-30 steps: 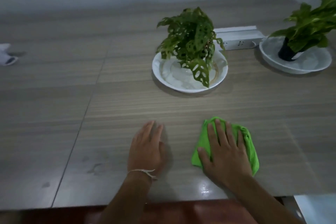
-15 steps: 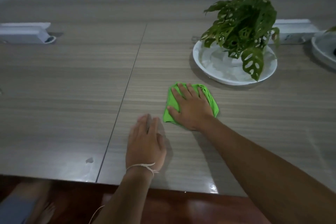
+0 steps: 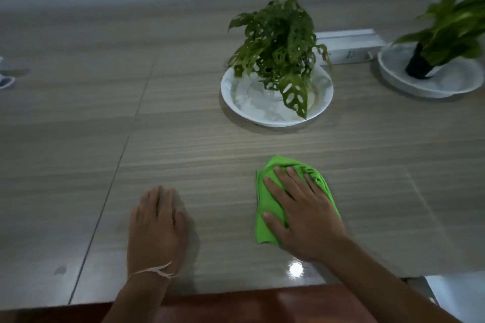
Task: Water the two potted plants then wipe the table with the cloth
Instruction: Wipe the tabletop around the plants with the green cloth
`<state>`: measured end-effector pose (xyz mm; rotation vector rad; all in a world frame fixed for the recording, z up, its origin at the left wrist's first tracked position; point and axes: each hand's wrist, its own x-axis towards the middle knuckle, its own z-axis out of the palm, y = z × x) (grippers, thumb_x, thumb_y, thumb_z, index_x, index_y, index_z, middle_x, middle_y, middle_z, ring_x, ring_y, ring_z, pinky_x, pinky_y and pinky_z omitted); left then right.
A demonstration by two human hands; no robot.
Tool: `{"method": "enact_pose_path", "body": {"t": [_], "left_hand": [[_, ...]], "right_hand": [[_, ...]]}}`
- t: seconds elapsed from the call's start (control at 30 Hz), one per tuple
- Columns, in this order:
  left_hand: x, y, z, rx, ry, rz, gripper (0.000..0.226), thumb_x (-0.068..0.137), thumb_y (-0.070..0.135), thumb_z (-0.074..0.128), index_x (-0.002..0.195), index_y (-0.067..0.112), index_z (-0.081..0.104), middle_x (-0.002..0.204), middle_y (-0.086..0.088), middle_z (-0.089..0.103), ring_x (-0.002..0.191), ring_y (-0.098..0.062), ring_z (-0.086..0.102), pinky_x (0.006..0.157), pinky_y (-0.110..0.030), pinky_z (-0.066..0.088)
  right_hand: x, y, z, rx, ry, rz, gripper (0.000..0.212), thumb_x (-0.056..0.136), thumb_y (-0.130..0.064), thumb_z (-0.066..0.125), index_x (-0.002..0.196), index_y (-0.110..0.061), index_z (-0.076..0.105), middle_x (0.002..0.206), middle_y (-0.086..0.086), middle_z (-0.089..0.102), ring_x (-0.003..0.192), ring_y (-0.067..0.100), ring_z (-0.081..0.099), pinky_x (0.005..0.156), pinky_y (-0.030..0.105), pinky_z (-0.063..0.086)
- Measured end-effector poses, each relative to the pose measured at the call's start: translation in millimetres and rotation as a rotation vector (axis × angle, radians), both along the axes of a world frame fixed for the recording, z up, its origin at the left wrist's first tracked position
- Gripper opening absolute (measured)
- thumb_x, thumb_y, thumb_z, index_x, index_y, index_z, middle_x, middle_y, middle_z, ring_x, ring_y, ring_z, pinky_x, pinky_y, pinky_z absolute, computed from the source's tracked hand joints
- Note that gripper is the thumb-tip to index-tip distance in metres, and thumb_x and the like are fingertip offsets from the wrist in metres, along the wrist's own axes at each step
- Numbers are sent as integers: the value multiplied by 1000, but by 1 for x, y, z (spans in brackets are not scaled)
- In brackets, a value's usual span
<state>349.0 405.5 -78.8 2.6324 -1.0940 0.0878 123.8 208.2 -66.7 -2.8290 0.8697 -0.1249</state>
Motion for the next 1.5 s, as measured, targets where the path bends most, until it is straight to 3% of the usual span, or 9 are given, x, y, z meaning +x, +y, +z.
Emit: {"method": "enact_pose_path", "body": {"t": [0.23, 0.43, 0.6, 0.77, 1.0, 1.2, 1.27, 1.4, 1.5], "left_hand": [[-118, -101, 0, 43, 10, -452, 61, 94, 49, 37, 149, 25, 44, 160, 0, 36, 149, -24, 31, 116, -55, 24], [-216, -239, 8, 121, -7, -718, 71, 93, 58, 41, 152, 19, 37, 161, -5, 33, 151, -28, 26, 116, -63, 22], [-223, -320, 19, 223, -6, -651, 80, 92, 66, 23, 158, 21, 17, 167, -3, 14, 155, -20, 2, 123, -54, 2], [-222, -344, 19, 261, 1, -581, 89, 91, 70, 19, 160, 16, 4, 169, -1, 1, 155, -14, -9, 124, -47, -3], [-223, -345, 18, 171, 13, -562, 85, 89, 67, 32, 157, 15, 28, 166, 0, 22, 154, -15, 15, 124, -48, 14], [-219, -347, 12, 164, -21, -560, 82, 90, 67, 34, 156, 19, 30, 165, 2, 25, 153, -15, 16, 123, -47, 15], [-216, -354, 10, 133, -24, -563, 78, 91, 64, 34, 154, 19, 35, 163, 0, 30, 153, -16, 20, 123, -47, 18], [-217, -372, 9, 97, -32, -517, 74, 91, 61, 34, 151, 18, 40, 160, -5, 35, 151, -23, 25, 120, -50, 24], [-218, -372, 7, 111, -39, -527, 73, 92, 61, 32, 151, 18, 39, 160, -5, 34, 151, -24, 24, 120, -50, 24]], "right_hand": [[-106, -104, -1, -79, 25, -211, 74, 93, -67, 35, 154, -27, 43, 162, 3, 38, 151, 26, 32, 122, 52, 24], [-121, -224, 2, -60, 105, -304, 80, 89, -73, 26, 156, -29, 37, 166, 2, 31, 153, 25, 25, 123, 52, 19], [-79, -316, 10, -3, 115, -219, 86, 86, -75, 8, 161, -34, 14, 171, -3, 9, 157, 20, 4, 126, 50, 3], [-88, -321, 4, -28, 88, -162, 79, 93, -69, 13, 162, -30, 18, 171, 0, 13, 157, 24, 7, 126, 51, 2], [-236, -291, 1, -86, 38, -292, 77, 91, -70, 34, 155, -28, 41, 161, 5, 39, 149, 29, 35, 121, 52, 24], [-245, -351, 6, -14, 134, -655, 87, 87, -74, 8, 161, -30, 17, 170, 2, 14, 156, 26, 10, 125, 53, 8], [-236, -332, 6, -17, 147, -570, 86, 89, -72, 8, 162, -27, 14, 171, 4, 12, 157, 28, 7, 125, 55, 5], [-263, -276, 4, -63, 128, 86, 77, 96, -71, 25, 160, -29, 26, 168, 2, 25, 155, 26, 18, 124, 51, 15], [-294, -319, 2, -96, 120, 10, 76, 93, -75, 28, 158, -36, 29, 166, 0, 29, 154, 25, 24, 124, 51, 18]]}}
